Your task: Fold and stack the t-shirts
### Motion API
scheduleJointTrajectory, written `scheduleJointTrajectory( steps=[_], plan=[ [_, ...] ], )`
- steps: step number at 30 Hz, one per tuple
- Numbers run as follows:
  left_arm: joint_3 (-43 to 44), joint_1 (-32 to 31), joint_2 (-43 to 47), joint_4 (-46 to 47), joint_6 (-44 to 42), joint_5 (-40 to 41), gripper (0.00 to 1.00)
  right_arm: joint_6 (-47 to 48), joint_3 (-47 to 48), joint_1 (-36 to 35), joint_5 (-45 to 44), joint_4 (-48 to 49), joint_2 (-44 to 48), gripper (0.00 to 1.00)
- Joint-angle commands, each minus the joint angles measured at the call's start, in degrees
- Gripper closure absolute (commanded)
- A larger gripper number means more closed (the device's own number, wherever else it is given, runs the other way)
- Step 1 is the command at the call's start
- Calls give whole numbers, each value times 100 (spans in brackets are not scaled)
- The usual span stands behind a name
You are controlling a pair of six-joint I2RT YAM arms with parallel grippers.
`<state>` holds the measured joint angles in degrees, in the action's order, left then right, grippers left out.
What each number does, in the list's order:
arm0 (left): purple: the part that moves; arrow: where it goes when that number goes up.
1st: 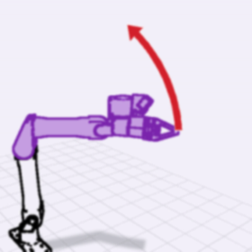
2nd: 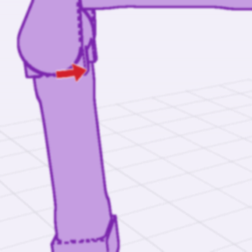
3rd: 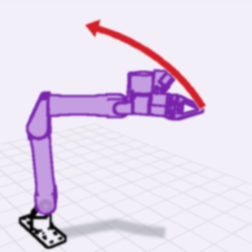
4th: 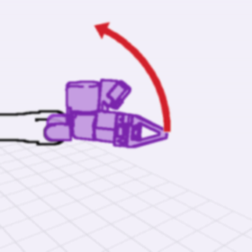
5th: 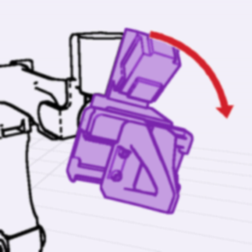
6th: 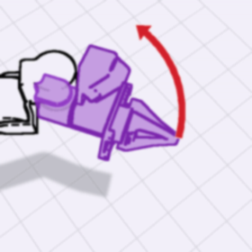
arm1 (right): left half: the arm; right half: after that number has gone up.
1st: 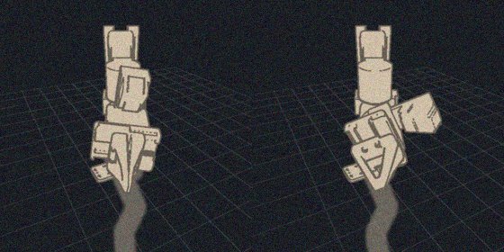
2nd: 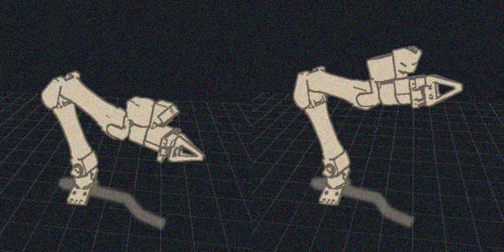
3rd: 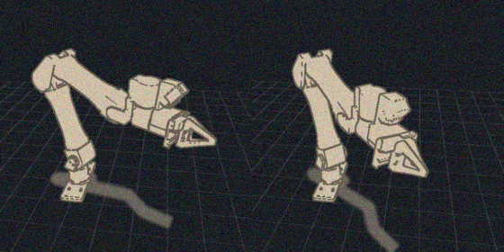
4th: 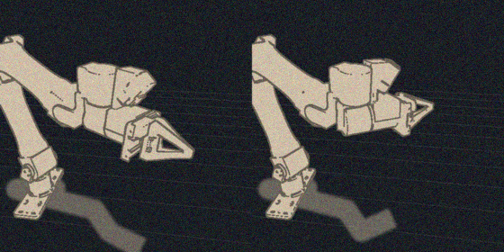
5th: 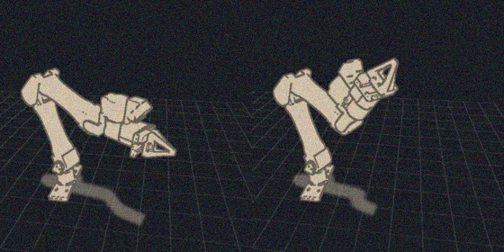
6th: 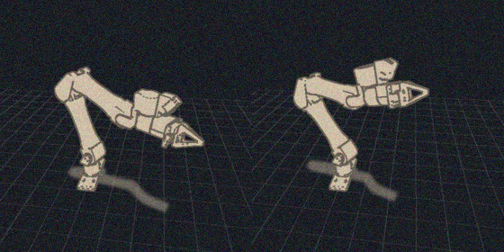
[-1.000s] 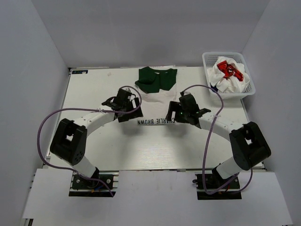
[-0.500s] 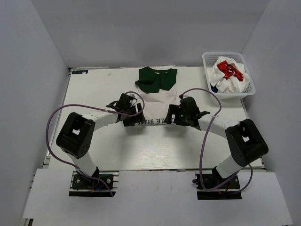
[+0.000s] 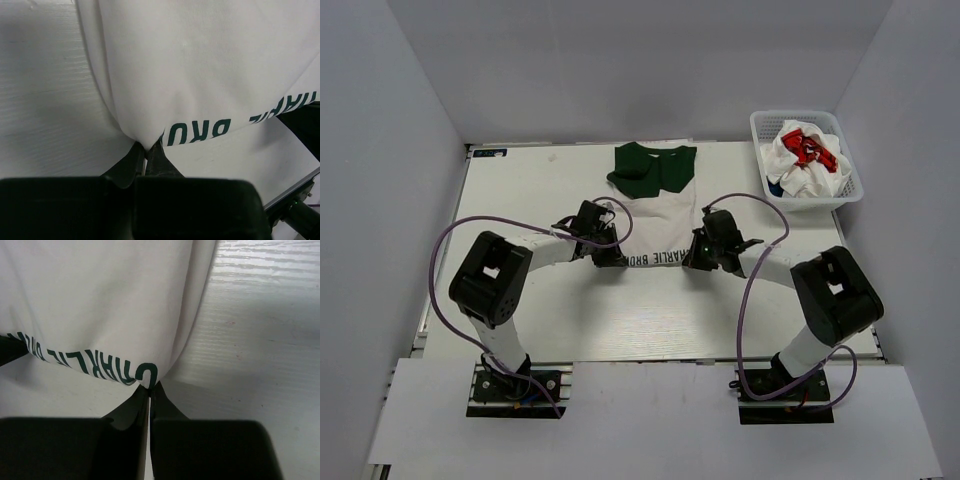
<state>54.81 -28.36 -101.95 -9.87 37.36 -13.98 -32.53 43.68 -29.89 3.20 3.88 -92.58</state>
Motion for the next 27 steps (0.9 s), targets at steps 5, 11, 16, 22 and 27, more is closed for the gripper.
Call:
scheduleJointTrajectory(
  steps=[5, 11, 16, 22, 27],
  plan=[
    [-513, -47, 727, -94, 25, -8, 100, 151, -369, -17, 91, 70, 678, 100],
    [-963, -240, 2238, -646, 148, -341, 100, 168, -984, -122, 495, -799, 2145, 100],
    [-963, -460, 3601, -1376, 201, -422, 100, -24, -1195, -394, 1006, -1293, 3708, 100],
    [-428, -513, 4227, -1685, 263, 16, 100, -209, -827, -474, 815, -1267, 4327, 100],
    [99, -513, 3816, -1685, 263, 606, 100, -254, -3, -448, 252, -1153, 3950, 100]
  ],
)
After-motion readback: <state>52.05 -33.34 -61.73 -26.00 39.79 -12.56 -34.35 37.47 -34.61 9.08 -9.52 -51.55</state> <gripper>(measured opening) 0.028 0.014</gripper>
